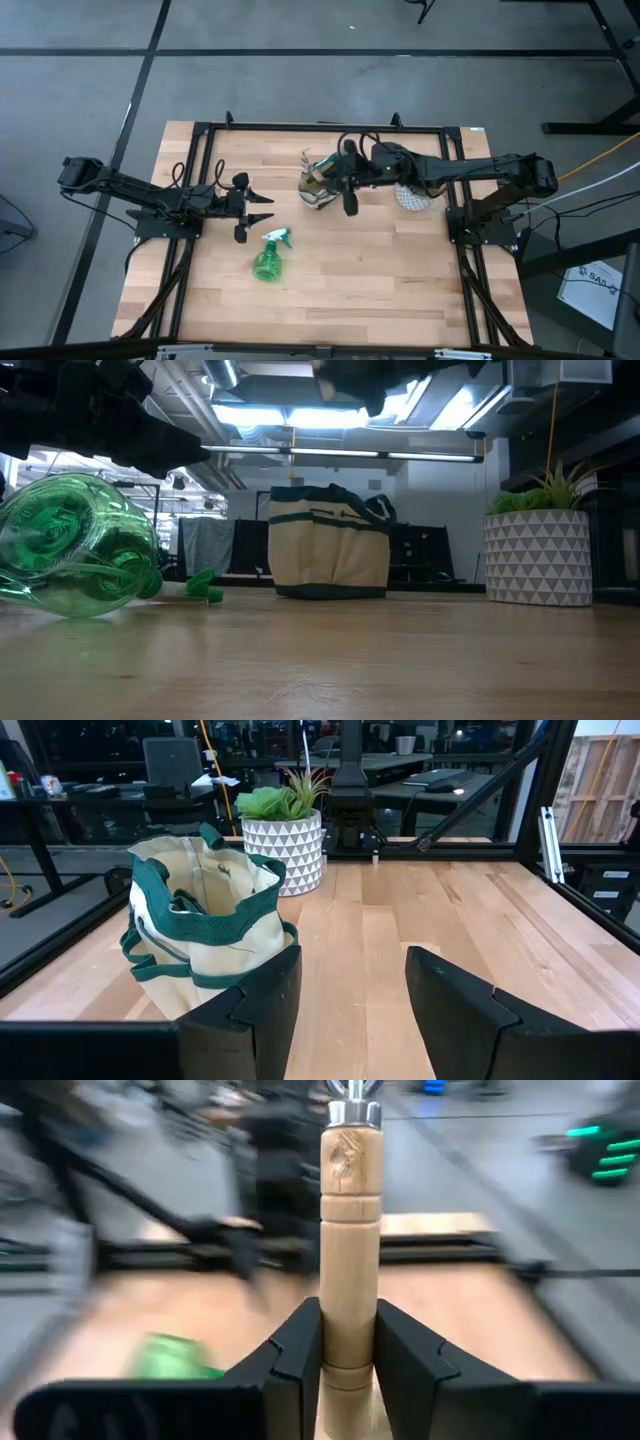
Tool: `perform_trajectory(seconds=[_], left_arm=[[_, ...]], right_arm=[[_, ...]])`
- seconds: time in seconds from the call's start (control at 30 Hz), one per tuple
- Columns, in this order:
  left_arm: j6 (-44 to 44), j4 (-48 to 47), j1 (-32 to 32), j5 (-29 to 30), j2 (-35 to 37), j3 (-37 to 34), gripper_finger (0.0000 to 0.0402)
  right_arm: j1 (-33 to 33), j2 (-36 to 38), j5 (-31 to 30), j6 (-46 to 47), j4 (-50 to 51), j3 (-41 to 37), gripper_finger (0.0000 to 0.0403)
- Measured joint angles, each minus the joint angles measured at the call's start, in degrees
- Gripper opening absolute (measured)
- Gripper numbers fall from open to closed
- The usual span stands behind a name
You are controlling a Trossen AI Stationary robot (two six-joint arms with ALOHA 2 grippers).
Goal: Pick & Place Garden tools in Gardening bag
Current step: Put the hand rake into the gardening bag
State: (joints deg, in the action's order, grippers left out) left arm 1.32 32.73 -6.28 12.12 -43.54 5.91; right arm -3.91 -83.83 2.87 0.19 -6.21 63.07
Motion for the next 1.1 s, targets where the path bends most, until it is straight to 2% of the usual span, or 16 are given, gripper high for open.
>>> perform_trajectory(seconds=[0.13,0.3,0.43,0.67,0.97,1.1], left_arm=[[0.0,0.0,0.0,0.0,0.0,0.0,0.0176],[0.0,0.0,0.0,0.0,0.0,0.0,0.0178],[0.0,0.0,0.0,0.0,0.0,0.0,0.0176],[0.0,0.0,0.0,0.0,0.0,0.0,0.0177],[0.0,0.0,0.0,0.0,0.0,0.0,0.0177],[0.0,0.0,0.0,0.0,0.0,0.0,0.0176]], right_arm=[[-0.8,0.0,-7.8,-10.9,3.9,0.0,0.0083],[-1.8,0.0,-14.2,-23.5,9.1,0.0,0.0083],[-2.6,0.0,-17.0,-31.9,12.7,0.0,0.0083],[-2.5,0.0,-26.3,-45.2,14.2,0.0,0.0083],[-2.5,-0.2,-42.7,-63.3,18.1,0.0,0.0083],[-2.5,-1.1,-46.1,-69.6,18.0,-0.1,0.0083]])
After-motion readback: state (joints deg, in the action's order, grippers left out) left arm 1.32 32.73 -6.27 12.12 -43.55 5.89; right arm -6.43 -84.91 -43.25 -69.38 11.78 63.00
